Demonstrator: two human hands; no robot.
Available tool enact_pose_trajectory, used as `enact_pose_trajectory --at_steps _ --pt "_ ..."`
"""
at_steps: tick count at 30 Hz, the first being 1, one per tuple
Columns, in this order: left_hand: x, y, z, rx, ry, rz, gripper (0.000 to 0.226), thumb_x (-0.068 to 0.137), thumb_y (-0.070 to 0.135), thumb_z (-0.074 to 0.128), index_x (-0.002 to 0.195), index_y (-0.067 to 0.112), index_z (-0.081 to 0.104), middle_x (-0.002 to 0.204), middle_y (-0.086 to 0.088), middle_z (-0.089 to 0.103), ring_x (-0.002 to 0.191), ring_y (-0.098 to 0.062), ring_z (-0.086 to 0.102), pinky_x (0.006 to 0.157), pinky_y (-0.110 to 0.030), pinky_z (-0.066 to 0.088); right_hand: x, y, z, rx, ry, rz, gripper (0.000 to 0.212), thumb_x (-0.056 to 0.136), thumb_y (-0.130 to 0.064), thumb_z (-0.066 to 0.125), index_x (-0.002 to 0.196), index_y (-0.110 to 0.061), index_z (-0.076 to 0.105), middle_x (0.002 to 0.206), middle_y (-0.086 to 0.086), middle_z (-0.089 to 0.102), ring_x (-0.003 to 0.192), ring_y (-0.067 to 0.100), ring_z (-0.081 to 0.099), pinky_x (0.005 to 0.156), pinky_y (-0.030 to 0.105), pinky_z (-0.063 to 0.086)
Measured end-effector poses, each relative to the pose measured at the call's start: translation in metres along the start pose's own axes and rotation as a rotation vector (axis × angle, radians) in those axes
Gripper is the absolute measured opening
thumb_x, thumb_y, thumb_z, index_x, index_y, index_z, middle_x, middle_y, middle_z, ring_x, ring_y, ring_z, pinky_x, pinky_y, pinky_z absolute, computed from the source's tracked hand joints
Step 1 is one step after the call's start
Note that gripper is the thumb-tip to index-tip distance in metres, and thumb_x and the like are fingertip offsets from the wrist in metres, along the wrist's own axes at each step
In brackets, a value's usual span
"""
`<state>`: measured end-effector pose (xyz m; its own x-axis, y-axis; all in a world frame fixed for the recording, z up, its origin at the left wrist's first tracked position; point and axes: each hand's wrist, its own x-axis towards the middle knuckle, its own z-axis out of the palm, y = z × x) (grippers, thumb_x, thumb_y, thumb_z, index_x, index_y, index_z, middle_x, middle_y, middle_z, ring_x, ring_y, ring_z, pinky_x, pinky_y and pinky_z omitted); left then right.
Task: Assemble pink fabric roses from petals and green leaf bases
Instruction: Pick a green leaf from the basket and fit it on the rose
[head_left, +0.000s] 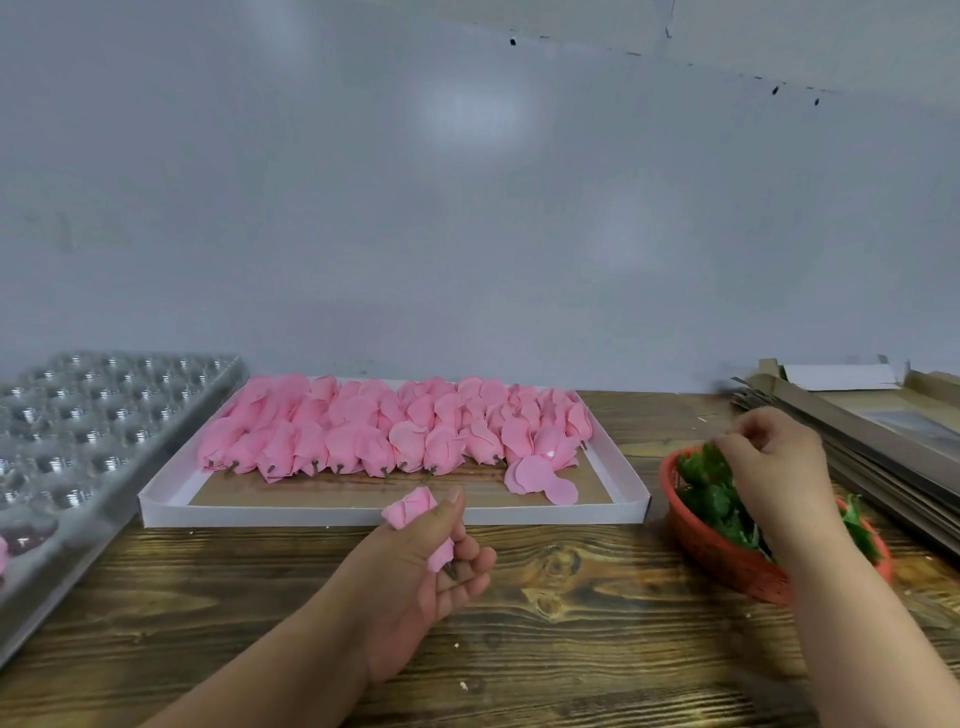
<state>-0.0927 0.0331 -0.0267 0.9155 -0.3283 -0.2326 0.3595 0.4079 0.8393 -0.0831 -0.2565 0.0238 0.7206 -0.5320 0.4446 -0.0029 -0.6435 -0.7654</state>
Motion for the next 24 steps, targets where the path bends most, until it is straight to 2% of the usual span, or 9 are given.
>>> enact_pose_trajectory --at_steps 3,5,8,12,15,16,18,21,24 --pt "-0.001 0.000 0.003 -0.020 -0.012 0.072 0.030 0.067 0.041 0.067 0.058 0.013 0.063 0.063 -0.006 0.063 0.069 -0.020 0.070 0.061 -0.030 0.057 -0.025 -0.036 0.017 0.434 -0.215 0.049 0.028 0.083 0.001 0.055 0.060 -0.014 0.055 0.067 0.015 0.067 0.051 0.016 0.060 0.043 0.020 0.044" --pt "0.000 -0.001 0.003 -0.035 0.011 0.130 0.034 0.068 0.044 0.064 0.064 0.010 0.060 0.066 -0.008 0.066 0.075 -0.022 0.072 0.065 -0.031 0.057 -0.047 -0.056 0.040 0.467 -0.437 0.035 0.027 0.081 0.001 0.056 0.059 -0.014 0.058 0.060 0.010 0.064 0.047 0.011 0.054 0.040 0.015 0.038" --pt "0.001 -0.001 0.000 -0.014 0.067 0.213 0.036 0.069 0.049 0.060 0.066 0.013 0.057 0.081 -0.008 0.072 0.095 -0.021 0.069 0.080 -0.035 0.053 -0.084 -0.071 0.077 0.428 -0.663 0.013 0.023 0.081 -0.001 0.057 0.062 -0.014 0.054 0.057 0.006 0.056 0.052 0.013 0.048 0.049 0.021 0.038" --pt "0.002 0.003 -0.001 -0.024 0.101 0.261 0.038 0.071 0.054 0.056 0.061 0.017 0.059 0.104 -0.008 0.072 0.105 -0.018 0.065 0.085 -0.036 0.047 -0.112 -0.074 0.103 0.399 -0.723 -0.072 0.024 0.088 -0.005 0.052 0.065 -0.011 0.053 0.056 -0.004 0.048 0.053 0.008 0.040 0.054 0.023 0.032" --pt "0.003 0.001 0.001 -0.005 0.060 0.283 0.038 0.070 0.057 0.055 0.057 0.021 0.060 0.093 -0.005 0.071 0.090 -0.015 0.068 0.084 -0.040 0.053 -0.123 -0.079 0.106 0.384 -0.758 -0.134 0.044 0.094 -0.001 0.044 0.054 -0.019 0.048 0.044 -0.018 0.051 0.043 -0.004 0.045 0.047 0.008 0.032" --pt "0.002 0.000 0.003 0.006 0.056 0.286 0.037 0.070 0.057 0.055 0.055 0.023 0.060 0.086 -0.005 0.070 0.082 -0.014 0.069 0.076 -0.038 0.055 -0.126 -0.082 0.104 0.430 -0.767 -0.101 0.048 0.096 -0.003 0.042 0.051 -0.020 0.051 0.044 -0.018 0.052 0.043 -0.004 0.047 0.047 0.008 0.035" --pt "0.001 -0.001 0.006 0.003 0.035 0.290 0.036 0.071 0.055 0.056 0.056 0.023 0.060 0.079 -0.007 0.070 0.073 -0.017 0.069 0.061 -0.034 0.054 -0.129 -0.086 0.104 0.557 -0.770 0.039 0.050 0.099 -0.013 0.039 0.054 -0.023 0.061 0.053 -0.012 0.058 0.054 0.002 0.056 0.056 0.020 0.049" --pt "0.001 -0.004 0.007 -0.022 0.000 0.294 0.035 0.071 0.053 0.056 0.058 0.022 0.062 0.085 -0.010 0.074 0.075 -0.020 0.072 0.054 -0.030 0.053 -0.132 -0.088 0.104 0.689 -0.751 0.237 0.048 0.099 -0.030 0.037 0.065 -0.028 0.071 0.064 -0.005 0.067 0.063 0.008 0.063 0.061 0.030 0.054" --pt "0.000 -0.006 0.011 0.026 0.010 0.278 0.054 0.071 0.058 0.055 0.093 0.012 0.070 0.095 -0.010 0.074 0.078 -0.018 0.071 0.054 -0.029 0.051 -0.132 -0.089 0.105 0.751 -0.718 0.332 0.050 0.098 -0.040 0.038 0.061 -0.029 0.070 0.059 -0.002 0.065 0.056 0.012 0.058 0.055 0.026 0.044"
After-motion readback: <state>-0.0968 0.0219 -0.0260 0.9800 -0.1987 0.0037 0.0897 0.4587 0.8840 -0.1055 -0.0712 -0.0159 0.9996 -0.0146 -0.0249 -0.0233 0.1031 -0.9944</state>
